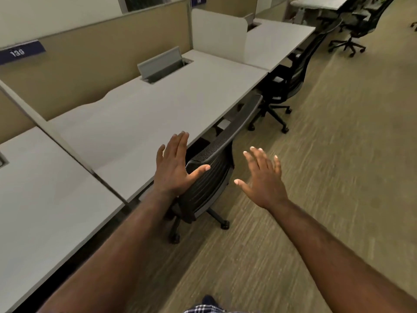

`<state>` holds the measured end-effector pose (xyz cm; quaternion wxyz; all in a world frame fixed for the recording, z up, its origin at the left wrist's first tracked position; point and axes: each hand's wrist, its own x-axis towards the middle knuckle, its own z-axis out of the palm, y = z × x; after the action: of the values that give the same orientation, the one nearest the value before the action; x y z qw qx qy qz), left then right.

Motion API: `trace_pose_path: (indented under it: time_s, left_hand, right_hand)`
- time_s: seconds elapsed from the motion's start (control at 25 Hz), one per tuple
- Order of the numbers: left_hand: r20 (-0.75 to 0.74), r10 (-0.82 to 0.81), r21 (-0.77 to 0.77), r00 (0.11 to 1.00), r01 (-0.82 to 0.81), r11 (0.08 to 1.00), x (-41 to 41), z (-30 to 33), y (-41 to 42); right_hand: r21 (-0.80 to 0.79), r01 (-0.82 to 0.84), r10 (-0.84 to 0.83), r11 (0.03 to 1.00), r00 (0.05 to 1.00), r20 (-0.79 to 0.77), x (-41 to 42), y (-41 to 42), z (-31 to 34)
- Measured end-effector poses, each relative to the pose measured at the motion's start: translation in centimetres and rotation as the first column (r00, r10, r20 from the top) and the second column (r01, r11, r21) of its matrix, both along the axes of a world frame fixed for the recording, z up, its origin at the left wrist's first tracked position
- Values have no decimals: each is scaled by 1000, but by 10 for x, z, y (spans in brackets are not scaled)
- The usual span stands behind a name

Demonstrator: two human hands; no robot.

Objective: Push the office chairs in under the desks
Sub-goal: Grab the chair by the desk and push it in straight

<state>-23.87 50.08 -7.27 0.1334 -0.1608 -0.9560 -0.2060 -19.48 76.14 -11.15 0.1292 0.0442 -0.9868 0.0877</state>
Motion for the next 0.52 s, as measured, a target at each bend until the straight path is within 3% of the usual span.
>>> trace_pose_path:
  time_s: [0.24,0.52]
  left_hand:
    - [119,62,-108,991,-49,993,-43,-17,50]
    - [219,349,-308,911,-275,911,-62,-20,104]
  right_hand:
    - [-11,-70,70,998,997,30,-109,58,8]
    - [91,-356,335,930,923,190,-243,116,24]
